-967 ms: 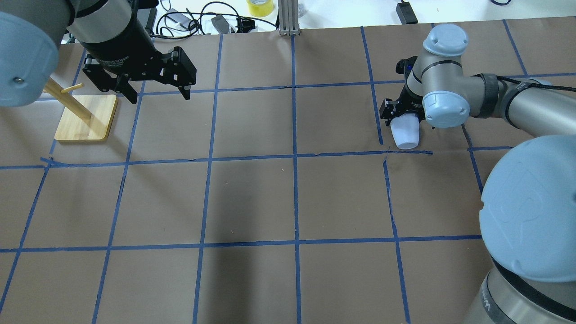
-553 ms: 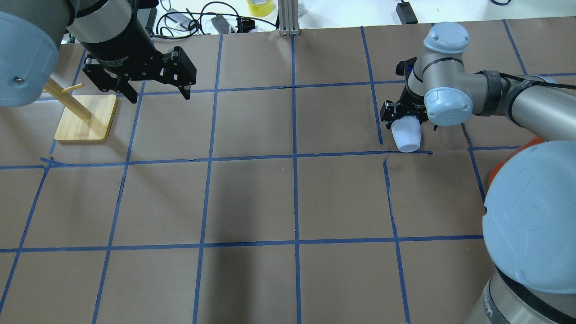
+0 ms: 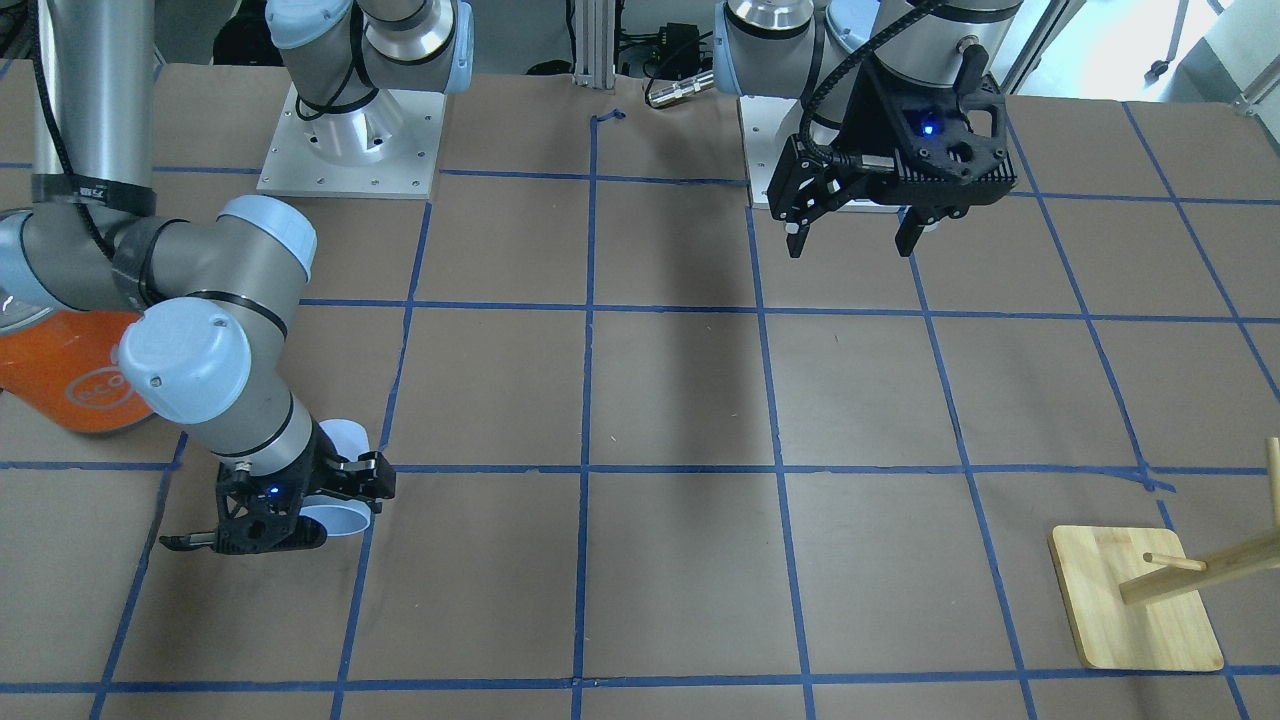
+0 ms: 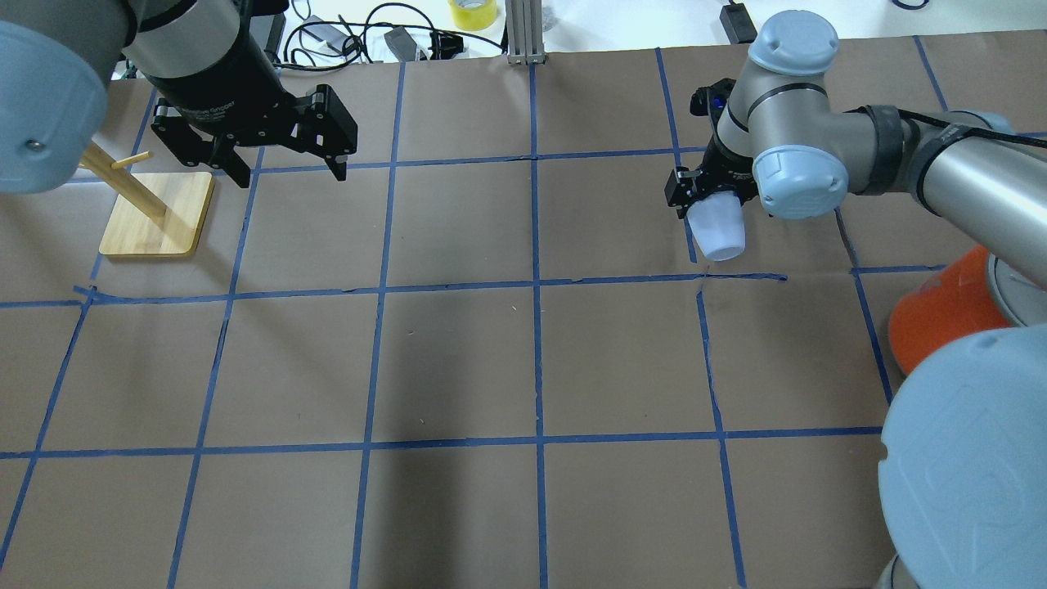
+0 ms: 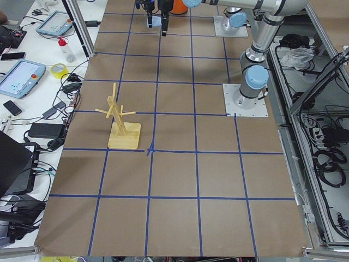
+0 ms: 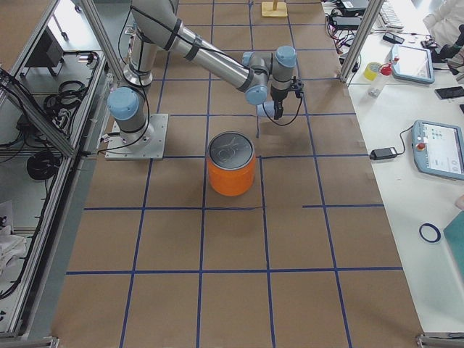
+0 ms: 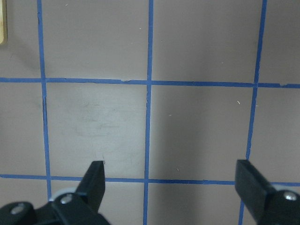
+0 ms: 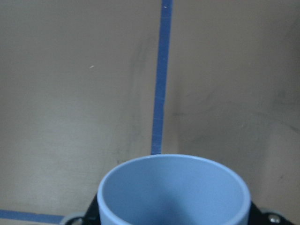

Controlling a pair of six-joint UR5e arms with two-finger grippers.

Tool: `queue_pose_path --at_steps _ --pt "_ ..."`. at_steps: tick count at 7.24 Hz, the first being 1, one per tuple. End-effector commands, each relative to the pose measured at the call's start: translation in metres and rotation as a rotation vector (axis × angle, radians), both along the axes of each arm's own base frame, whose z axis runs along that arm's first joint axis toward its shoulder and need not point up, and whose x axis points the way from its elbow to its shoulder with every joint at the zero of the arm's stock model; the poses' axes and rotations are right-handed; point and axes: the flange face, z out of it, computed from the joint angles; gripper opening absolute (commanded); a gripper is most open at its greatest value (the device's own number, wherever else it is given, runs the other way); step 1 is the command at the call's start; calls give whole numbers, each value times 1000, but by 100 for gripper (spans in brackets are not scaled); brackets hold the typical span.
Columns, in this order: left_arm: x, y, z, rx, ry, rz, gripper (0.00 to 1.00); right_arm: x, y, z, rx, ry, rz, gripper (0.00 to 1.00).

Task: Flip cup
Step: 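Lift the white cup and carry it toward the left gripper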

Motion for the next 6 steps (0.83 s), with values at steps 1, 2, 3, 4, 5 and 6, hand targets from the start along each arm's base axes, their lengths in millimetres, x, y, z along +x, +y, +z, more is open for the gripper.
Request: queue_pose_path --at_steps 1,2,3,4,5,6 --pt "0 0 0 1 -2 0 100 61 18 22 -38 2 202 9" --pt "0 0 0 0 0 0 100 95 31 20 -33 3 276 6" --pt "0 0 0 0 0 0 100 133 45 17 -37 10 389 5" --pt "0 0 0 0 0 0 100 166 61 17 -46 10 496 6" --pt "0 0 0 0 0 0 100 190 72 15 -54 12 632 3" --pt "1 0 0 0 0 2 100 194 71 12 -69 18 718 3"
